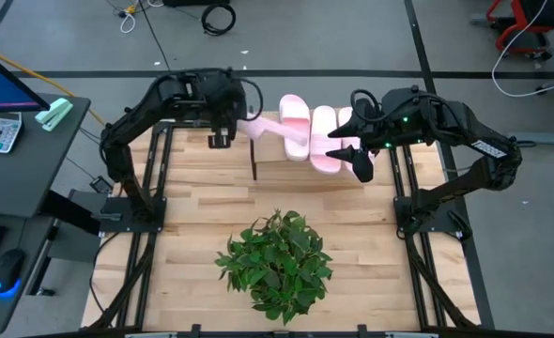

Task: Pick and place slides into the shelf
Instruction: Put the slide on the shelf

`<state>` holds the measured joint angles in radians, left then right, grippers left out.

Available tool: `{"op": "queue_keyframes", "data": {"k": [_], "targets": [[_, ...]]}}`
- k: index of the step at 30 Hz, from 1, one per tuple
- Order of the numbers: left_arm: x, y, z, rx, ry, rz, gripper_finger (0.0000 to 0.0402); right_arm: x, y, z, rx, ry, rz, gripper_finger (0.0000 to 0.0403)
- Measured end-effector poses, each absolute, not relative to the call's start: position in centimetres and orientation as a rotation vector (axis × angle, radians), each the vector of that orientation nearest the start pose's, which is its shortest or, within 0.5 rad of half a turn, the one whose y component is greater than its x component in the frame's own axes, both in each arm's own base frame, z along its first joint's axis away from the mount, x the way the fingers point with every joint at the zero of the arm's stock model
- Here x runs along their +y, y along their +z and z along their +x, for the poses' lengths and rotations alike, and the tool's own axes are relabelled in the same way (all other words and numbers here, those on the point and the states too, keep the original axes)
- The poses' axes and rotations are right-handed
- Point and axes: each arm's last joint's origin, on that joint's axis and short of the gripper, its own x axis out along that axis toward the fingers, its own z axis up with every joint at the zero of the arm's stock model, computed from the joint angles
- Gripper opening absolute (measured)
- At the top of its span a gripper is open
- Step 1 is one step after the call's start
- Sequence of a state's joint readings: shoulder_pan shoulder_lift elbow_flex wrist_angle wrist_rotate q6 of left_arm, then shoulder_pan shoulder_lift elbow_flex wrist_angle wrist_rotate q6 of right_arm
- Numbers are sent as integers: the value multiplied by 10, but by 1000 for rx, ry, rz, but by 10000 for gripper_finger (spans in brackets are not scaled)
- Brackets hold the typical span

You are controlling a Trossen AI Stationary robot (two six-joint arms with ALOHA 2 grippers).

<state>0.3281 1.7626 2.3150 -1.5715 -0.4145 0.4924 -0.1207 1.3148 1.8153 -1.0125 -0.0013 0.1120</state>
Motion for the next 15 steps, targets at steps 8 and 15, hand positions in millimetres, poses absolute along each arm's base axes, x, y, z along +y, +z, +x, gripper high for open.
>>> {"op": "queue_keyframes", "data": {"k": [8,15], "targets": [[69,466,283,1127,207,570,50,-28,478,219,552,-177,134,245],[56,459,287,1100,71,481,50,-27,477,219,565,-177,133,245]]}}
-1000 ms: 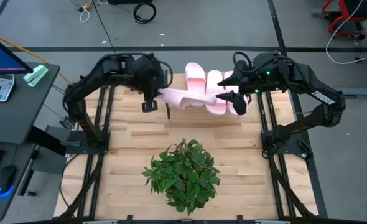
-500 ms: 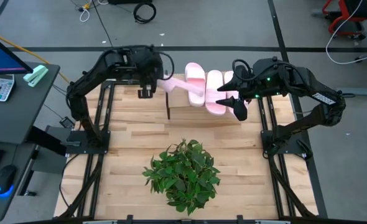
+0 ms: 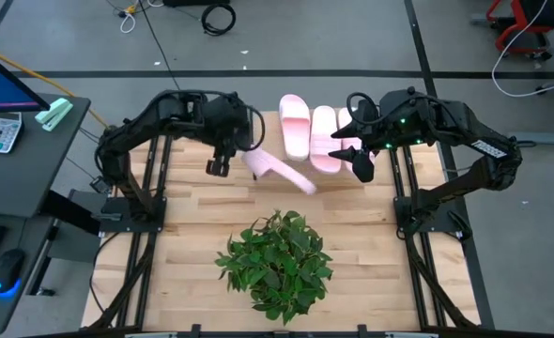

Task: Pick and place slides into the shelf
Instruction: Put the slide on the shelf

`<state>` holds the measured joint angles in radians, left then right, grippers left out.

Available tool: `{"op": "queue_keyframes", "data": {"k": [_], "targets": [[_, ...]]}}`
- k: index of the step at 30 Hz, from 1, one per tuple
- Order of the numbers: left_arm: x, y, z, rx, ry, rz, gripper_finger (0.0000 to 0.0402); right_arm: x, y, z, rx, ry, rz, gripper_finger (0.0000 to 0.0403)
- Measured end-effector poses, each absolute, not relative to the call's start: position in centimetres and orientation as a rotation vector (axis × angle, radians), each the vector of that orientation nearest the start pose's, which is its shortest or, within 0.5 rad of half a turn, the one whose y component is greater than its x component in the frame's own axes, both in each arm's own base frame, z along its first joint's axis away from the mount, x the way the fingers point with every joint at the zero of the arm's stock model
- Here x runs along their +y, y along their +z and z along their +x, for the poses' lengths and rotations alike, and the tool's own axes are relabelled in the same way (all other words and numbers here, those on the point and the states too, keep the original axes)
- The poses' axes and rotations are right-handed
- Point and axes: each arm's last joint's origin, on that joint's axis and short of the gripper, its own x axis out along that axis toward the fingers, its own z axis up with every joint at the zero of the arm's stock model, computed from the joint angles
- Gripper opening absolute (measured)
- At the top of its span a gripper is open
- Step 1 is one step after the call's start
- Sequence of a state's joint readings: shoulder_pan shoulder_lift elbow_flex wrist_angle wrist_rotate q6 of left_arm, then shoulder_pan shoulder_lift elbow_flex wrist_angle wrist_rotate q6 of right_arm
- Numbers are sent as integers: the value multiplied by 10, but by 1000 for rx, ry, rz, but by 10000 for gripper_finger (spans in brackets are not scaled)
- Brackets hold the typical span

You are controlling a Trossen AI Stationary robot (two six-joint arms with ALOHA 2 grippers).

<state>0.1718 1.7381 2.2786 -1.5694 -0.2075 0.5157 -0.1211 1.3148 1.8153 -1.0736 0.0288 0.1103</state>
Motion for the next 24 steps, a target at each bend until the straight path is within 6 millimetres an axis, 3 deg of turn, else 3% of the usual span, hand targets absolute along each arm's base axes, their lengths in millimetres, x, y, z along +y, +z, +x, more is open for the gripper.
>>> {"op": "queue_keyframes", "data": {"k": [2,9,13,24], "targets": [[61,450,288,1138,78,425,50,-27,477,219,565,-177,133,245],[77,423,281,1161,-145,151,50,-27,476,219,570,-176,128,245],[92,428,270,1110,-147,32,50,-27,476,219,569,-175,126,245],[133,450,229,742,-400,-417,52,-27,476,219,568,-175,125,245]]}}
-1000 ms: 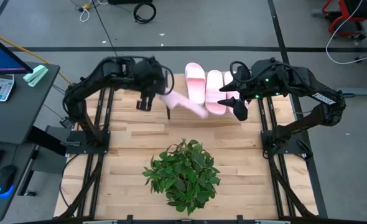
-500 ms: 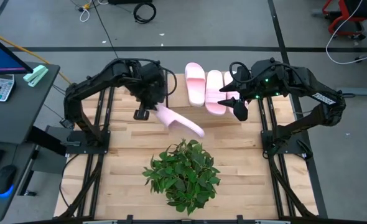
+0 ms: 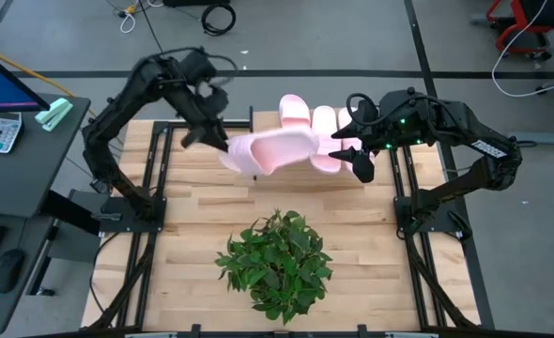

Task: Pick and place slides into the shelf
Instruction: Put the slide on the shelf

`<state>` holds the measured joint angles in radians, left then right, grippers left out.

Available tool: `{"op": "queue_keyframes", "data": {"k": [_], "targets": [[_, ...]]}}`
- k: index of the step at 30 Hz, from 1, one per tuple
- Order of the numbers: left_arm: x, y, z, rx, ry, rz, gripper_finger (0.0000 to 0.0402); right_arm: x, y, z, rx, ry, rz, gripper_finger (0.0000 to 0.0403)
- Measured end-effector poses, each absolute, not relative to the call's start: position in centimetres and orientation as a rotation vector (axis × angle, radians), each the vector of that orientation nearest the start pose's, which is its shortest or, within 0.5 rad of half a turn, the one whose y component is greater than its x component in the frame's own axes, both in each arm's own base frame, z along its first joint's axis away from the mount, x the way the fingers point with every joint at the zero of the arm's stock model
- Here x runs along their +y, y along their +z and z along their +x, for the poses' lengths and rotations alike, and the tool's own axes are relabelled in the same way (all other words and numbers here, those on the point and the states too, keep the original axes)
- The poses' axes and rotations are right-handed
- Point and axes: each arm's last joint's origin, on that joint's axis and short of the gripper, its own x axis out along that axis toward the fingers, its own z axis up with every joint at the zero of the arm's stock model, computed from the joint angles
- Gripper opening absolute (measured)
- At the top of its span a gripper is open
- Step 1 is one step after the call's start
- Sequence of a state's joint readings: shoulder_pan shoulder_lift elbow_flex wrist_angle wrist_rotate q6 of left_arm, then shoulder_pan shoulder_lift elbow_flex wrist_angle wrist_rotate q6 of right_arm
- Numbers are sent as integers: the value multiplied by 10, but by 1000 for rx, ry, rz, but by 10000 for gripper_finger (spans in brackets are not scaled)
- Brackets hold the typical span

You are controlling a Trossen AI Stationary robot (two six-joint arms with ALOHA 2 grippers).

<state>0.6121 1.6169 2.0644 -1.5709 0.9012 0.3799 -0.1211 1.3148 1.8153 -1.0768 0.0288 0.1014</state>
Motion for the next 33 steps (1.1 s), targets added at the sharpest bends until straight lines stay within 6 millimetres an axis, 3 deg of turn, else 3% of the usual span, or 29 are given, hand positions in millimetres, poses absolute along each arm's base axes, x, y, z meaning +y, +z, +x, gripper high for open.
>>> {"op": "queue_keyframes", "data": {"k": [4,12,20,28,33], "targets": [[141,453,224,635,-493,-456,49,-27,476,219,568,-175,125,245],[156,450,216,673,-371,-482,49,-27,476,219,566,-179,154,245],[158,447,216,738,-284,-453,49,-26,481,222,507,-151,250,245],[154,446,220,779,-258,-418,49,-34,503,230,259,-149,268,245],[148,446,223,785,-281,-409,49,-41,502,233,257,-166,266,245]]}}
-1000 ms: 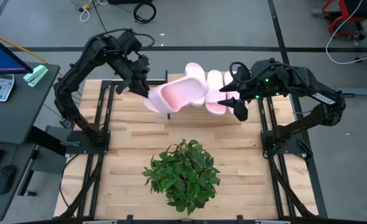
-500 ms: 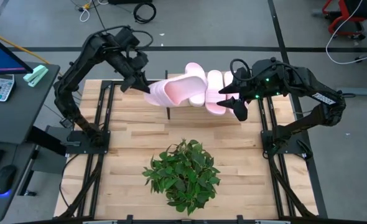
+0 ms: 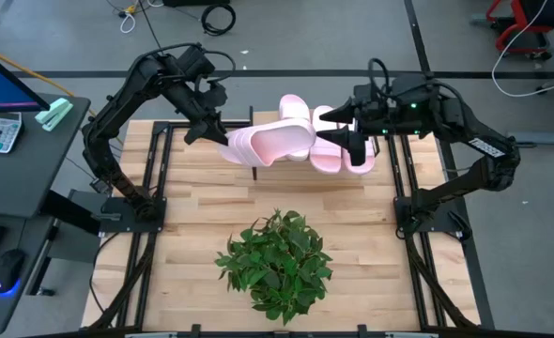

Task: Pick and place slides into the shelf
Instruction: Put the slide on the shelf

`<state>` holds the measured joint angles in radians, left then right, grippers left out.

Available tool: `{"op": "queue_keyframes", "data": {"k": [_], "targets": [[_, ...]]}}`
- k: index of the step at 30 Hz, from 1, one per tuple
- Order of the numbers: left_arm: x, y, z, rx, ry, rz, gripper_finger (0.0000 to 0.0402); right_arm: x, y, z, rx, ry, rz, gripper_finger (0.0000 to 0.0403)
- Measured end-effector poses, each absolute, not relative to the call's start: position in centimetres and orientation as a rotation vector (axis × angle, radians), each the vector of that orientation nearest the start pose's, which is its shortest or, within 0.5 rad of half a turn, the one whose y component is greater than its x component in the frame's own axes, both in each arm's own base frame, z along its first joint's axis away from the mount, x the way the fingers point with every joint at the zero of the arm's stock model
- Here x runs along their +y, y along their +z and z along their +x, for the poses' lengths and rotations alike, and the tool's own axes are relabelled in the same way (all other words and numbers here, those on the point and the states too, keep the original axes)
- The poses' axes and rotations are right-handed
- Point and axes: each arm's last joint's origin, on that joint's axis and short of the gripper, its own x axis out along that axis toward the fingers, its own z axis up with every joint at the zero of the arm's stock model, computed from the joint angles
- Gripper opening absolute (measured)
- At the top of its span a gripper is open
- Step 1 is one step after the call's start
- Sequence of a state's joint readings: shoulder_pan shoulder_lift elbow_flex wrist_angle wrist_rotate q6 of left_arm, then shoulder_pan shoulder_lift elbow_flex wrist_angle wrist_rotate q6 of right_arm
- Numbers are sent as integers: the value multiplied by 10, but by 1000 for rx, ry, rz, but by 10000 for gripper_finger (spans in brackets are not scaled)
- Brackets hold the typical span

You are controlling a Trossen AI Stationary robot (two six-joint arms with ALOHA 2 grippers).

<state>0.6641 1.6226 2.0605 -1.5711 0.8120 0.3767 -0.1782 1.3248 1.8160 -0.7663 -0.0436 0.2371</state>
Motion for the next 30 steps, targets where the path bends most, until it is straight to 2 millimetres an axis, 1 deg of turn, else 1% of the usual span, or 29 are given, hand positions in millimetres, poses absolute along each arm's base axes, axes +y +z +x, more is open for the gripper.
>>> {"op": "queue_keyframes", "data": {"k": [9,15,19,22,26,30], "targets": [[141,445,228,810,-287,-385,49,-45,485,261,342,-61,305,245],[137,444,232,842,-268,-368,49,-49,478,272,364,-22,370,245],[134,429,238,910,-267,-390,49,-54,475,277,369,-3,390,245],[131,415,244,976,-267,-398,49,-59,474,276,385,46,457,245],[126,395,250,1053,-297,-404,49,-66,467,282,430,96,532,245],[125,387,251,1093,-291,-394,50,-79,457,291,477,96,572,245]]}}
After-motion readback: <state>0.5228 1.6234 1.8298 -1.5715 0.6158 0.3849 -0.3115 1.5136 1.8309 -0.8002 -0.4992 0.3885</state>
